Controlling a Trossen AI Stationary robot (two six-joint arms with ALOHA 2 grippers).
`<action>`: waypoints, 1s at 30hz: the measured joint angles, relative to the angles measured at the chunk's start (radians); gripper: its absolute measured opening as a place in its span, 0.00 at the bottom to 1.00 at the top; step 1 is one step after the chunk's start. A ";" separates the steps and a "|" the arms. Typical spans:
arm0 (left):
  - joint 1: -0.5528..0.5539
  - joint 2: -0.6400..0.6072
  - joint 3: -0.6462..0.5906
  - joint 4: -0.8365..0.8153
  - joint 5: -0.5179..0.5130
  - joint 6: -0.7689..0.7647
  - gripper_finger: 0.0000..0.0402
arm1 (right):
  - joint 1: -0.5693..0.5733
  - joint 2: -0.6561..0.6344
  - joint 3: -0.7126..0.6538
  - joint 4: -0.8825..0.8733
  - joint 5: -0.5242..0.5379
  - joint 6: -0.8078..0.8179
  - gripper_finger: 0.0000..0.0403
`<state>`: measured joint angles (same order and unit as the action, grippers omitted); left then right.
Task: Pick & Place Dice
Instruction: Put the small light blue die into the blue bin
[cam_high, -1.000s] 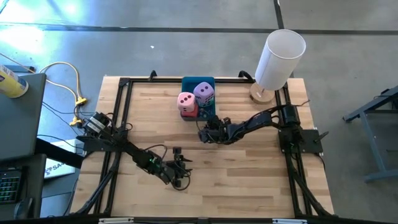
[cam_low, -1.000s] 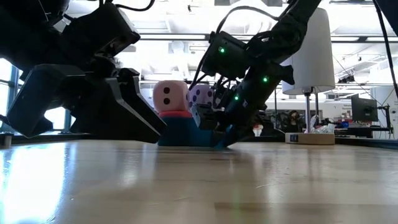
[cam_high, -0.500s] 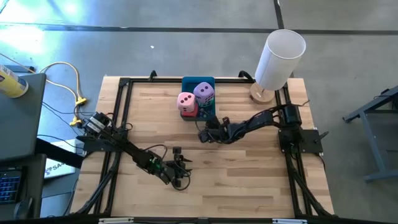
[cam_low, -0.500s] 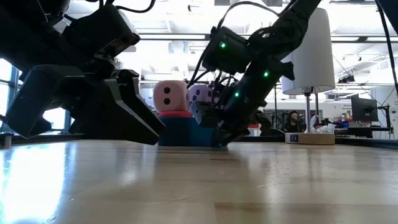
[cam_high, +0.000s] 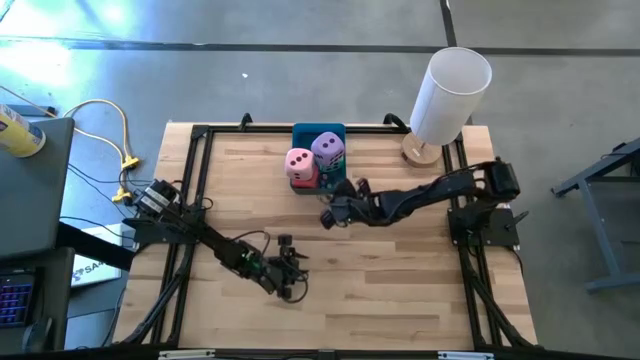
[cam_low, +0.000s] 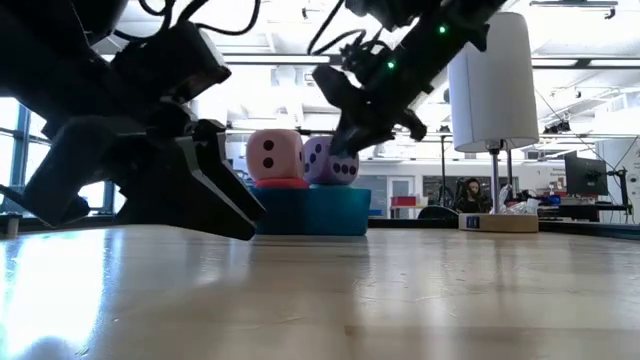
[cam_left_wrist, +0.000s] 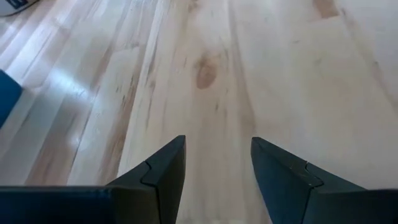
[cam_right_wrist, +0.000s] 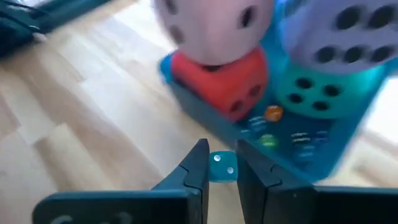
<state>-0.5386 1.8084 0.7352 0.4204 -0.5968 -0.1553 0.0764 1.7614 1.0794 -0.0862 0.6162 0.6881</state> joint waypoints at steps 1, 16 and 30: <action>0.001 0.000 0.000 -0.002 0.000 0.000 0.43 | -0.015 -0.010 0.000 -0.016 0.000 -0.010 0.10; 0.089 0.000 -0.003 -0.071 0.067 0.017 0.43 | -0.163 -0.002 0.000 -0.025 -0.047 -0.039 0.44; 0.150 -0.004 -0.004 -0.072 0.225 0.004 0.43 | -0.166 0.086 0.000 -0.064 0.008 -0.029 0.45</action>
<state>-0.3886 1.8046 0.7315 0.3482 -0.3719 -0.1514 -0.0895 1.8473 1.0798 -0.1505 0.6243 0.6590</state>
